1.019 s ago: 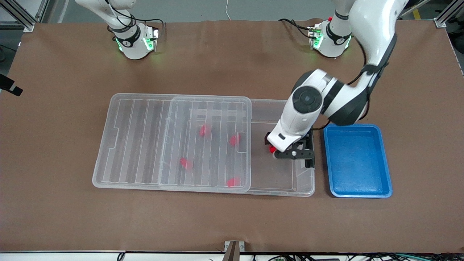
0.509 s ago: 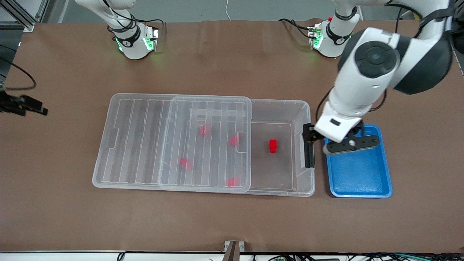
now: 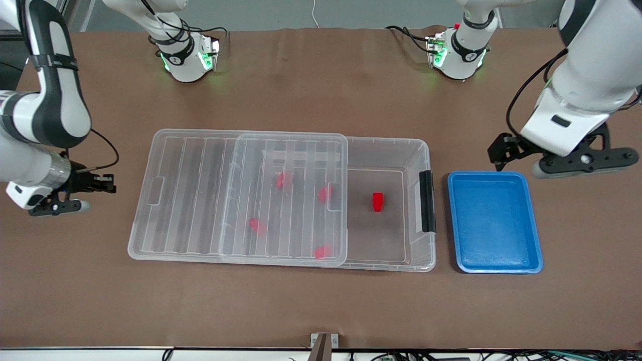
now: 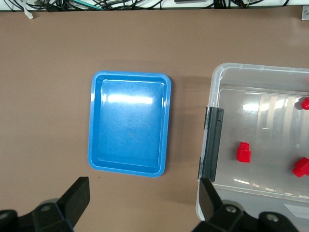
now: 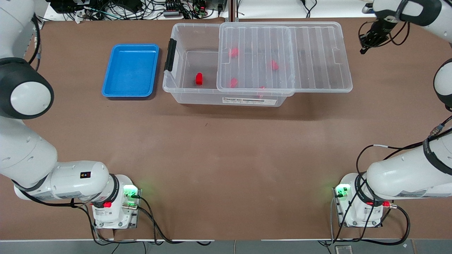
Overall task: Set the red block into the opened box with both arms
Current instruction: 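Raise the left gripper away from the box toward its rest side, then slide the clear lid closed over the box with the right gripper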
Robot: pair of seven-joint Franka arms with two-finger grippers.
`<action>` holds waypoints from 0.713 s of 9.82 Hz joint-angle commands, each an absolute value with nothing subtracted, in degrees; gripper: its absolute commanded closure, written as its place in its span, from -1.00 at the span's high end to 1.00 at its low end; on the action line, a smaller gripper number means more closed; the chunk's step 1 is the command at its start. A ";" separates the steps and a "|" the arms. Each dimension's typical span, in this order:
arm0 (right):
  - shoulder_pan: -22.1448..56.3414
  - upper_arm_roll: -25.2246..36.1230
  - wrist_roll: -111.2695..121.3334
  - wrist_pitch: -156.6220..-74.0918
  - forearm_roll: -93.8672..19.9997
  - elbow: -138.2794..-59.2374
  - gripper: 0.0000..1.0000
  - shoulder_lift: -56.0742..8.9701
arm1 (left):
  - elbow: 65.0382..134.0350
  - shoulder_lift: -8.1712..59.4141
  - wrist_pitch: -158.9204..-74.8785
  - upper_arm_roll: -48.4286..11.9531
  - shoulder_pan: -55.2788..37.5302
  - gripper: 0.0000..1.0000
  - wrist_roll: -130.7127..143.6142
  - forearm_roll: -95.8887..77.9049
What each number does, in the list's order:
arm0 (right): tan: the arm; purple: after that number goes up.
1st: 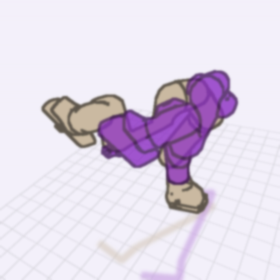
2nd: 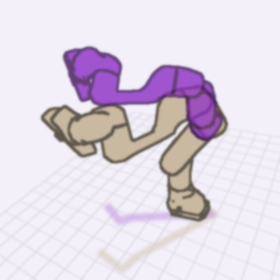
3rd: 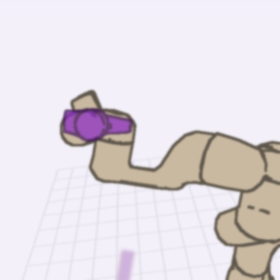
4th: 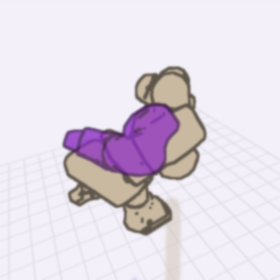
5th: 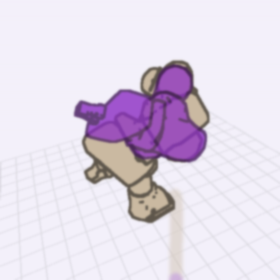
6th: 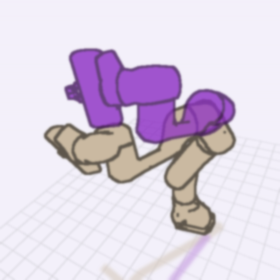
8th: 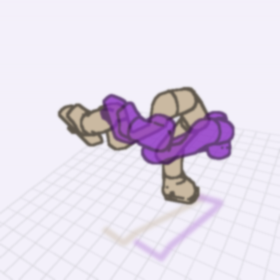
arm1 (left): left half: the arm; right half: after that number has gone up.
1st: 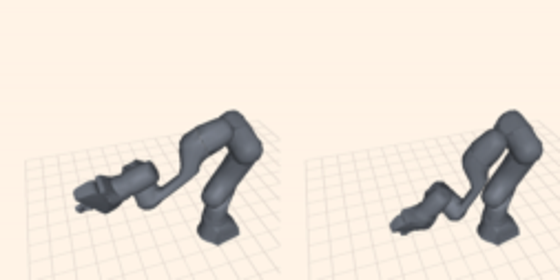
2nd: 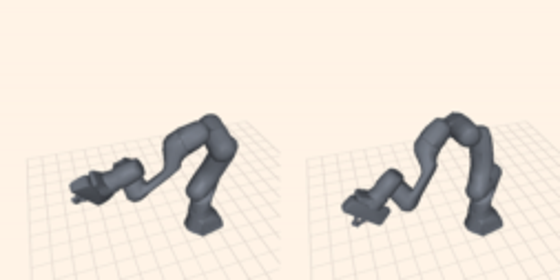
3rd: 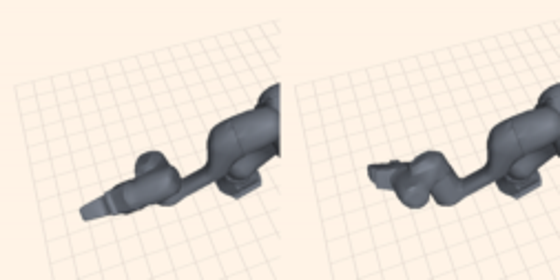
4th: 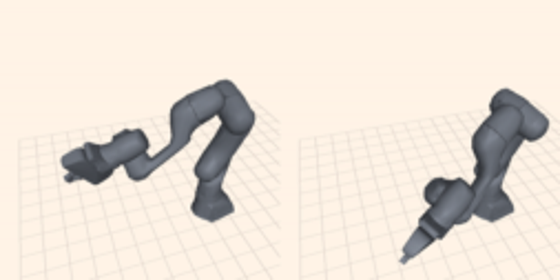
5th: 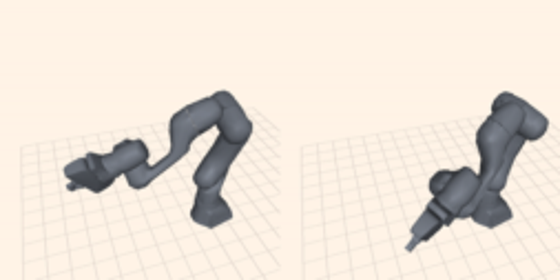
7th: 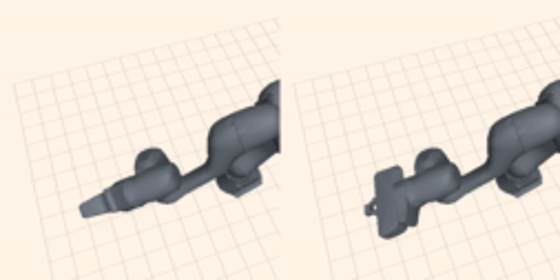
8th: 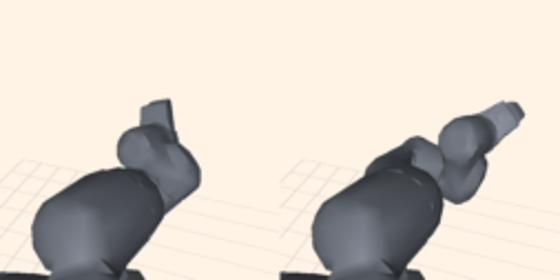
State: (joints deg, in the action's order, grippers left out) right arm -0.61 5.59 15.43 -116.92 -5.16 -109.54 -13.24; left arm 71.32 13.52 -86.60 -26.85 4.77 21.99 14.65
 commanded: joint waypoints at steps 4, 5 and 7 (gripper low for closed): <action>3.33 5.19 15.91 -120.59 -10.18 -114.00 -1.00 -11.95 | 82.23 2.05 -84.38 -12.49 2.37 1.00 8.64 2.73; 4.12 5.19 15.82 -120.59 -10.72 -113.99 -1.00 -11.95 | 85.66 0.11 -84.38 -12.31 2.37 1.00 8.44 2.03; 6.58 5.19 15.29 -120.59 -12.55 -113.99 -1.00 -11.95 | 90.42 -3.67 -84.38 -10.38 2.55 1.00 8.09 -0.86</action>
State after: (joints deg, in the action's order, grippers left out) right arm 5.03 5.07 15.40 -119.79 -10.35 -112.40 -13.25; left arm 83.69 0.03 -83.64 -12.00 2.90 8.92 1.30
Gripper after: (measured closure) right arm 0.991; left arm 0.000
